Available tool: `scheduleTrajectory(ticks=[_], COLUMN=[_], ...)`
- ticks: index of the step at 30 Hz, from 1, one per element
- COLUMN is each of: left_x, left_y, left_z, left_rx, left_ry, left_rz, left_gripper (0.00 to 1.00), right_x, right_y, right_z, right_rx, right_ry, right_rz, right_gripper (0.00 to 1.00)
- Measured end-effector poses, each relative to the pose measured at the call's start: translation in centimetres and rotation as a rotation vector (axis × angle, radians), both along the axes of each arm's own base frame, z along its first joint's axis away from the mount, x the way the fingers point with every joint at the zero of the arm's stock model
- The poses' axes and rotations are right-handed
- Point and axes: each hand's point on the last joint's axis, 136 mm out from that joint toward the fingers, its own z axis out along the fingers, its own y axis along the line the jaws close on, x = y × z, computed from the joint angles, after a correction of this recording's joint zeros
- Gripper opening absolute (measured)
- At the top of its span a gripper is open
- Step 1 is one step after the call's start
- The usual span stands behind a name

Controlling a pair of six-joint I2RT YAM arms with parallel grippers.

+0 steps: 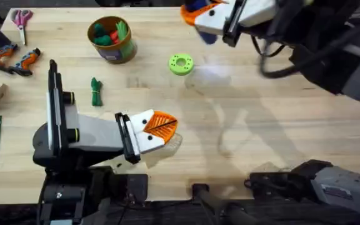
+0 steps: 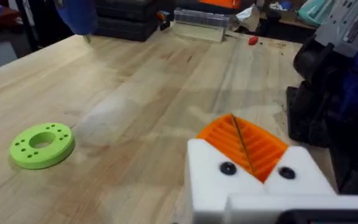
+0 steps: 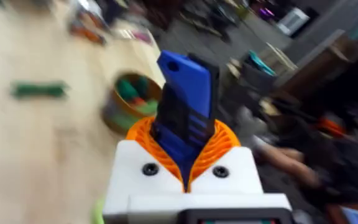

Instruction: Pick up the gripper from the table and insert it into the empty holder that is missing its gripper. Then pick up a screw, insert it into the mounting hole, and use the screwdriver to tighten it. Finally, clean up the table by picking up the vegetable and placing it into the bucket.

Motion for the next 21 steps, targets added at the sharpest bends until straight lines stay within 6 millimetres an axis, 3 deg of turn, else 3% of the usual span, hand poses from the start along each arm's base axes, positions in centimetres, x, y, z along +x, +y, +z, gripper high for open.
scheduleTrajectory(ticks=[4,10,17,21], left_x=[0.0,0.0,0.0,0.0], left_y=[0.0,0.0,0.0,0.0], left_z=[0.0,0.0,0.0,0.0], left_rx=[0.0,0.0,0.0,0.0], left_ry=[0.0,0.0,0.0,0.0], left_rz=[0.0,0.0,0.0,0.0], left_gripper=[0.014,0.014,0.014,0.014], right_x=[3.5,9.1,13.2,14.3], right_y=[-2.2,-6.3,-8.8,-9.7], right_z=[-2.9,-9.6,-18.1,-22.5], right_rx=[-0.136,-0.331,-0.573,-0.71], right_ry=[-0.078,-0.077,-0.058,-0.063], right_rz=[-0.089,-0.192,-0.237,-0.24], right_gripper=[0.027,0.027,0.027,0.027])
